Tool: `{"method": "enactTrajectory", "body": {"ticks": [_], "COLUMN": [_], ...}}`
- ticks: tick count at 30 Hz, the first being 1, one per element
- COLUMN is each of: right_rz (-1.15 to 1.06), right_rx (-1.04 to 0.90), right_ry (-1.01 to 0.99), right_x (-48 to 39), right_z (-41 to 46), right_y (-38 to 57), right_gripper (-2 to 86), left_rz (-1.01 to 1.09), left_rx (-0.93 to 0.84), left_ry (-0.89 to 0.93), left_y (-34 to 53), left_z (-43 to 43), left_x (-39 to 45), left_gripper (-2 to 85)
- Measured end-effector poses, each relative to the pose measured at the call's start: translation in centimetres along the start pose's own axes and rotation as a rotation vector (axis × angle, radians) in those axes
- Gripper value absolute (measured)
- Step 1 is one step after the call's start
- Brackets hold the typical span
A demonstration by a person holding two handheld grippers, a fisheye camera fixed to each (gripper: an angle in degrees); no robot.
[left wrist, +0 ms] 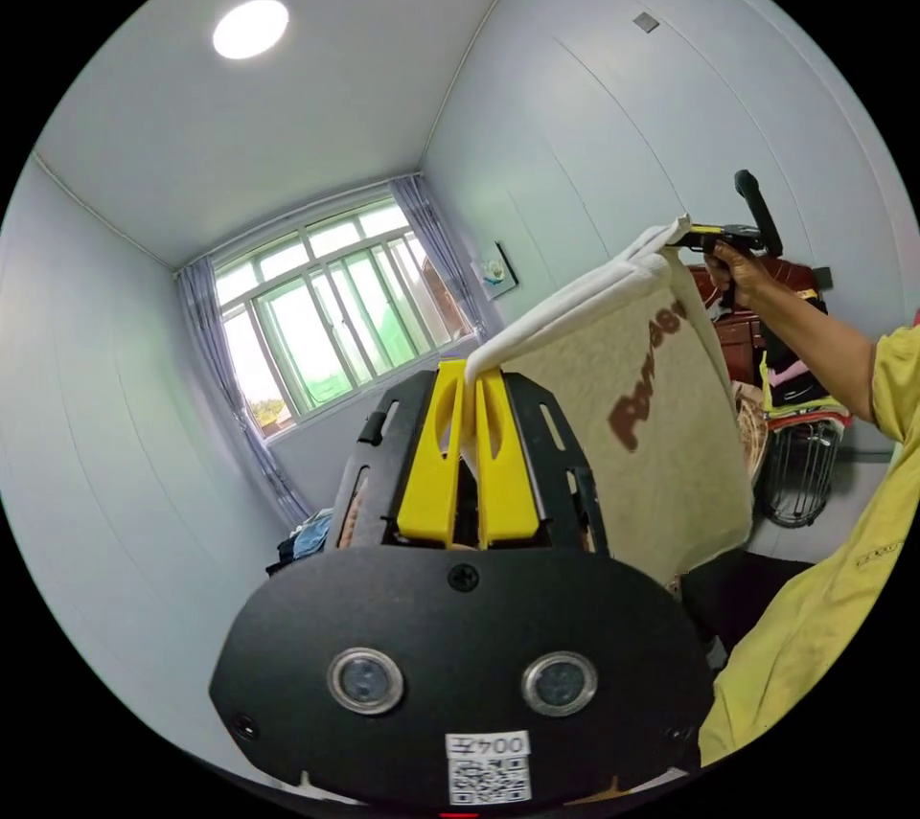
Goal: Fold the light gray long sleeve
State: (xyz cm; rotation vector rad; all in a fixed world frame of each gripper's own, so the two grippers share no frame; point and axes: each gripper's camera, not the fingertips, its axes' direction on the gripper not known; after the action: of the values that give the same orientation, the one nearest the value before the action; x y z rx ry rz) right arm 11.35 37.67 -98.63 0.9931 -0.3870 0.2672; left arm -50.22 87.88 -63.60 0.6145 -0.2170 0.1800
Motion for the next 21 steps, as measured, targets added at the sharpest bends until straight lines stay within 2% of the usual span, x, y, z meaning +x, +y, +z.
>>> {"method": "enactTrajectory", "body": {"ticks": [4, 10, 19, 21], "right_rz": [-0.045, -0.047, -0.028, -0.008], "right_rx": [-0.061, -0.22, -0.458, -0.617], "right_ry": [0.005, -0.005, 0.081, 0.067], "right_x": [-1.5, -2.9, -2.5, -2.0], "right_z": [5.7, 20.2, 47.9, 56.5], "right_y": [1.6, 6.6, 16.6, 20.1], "right_gripper": [-0.3, 0.1, 1.3, 2.9], "left_rz": [-0.035, -0.087, -0.11, -0.141], "left_rx": [-0.06, -0.199, -0.502, -0.616], "left_ry": [0.033, 0.059, 0.039, 0.046], "left_y": [-0.9, -0.6, 1.7, 4.2], "left_z": [5.6, 21.2, 54.5, 64.2], "left_x": [-0.8, -1.4, 2.8, 4.9], "left_gripper": [0.6, 0.6, 1.7, 2.8]}}
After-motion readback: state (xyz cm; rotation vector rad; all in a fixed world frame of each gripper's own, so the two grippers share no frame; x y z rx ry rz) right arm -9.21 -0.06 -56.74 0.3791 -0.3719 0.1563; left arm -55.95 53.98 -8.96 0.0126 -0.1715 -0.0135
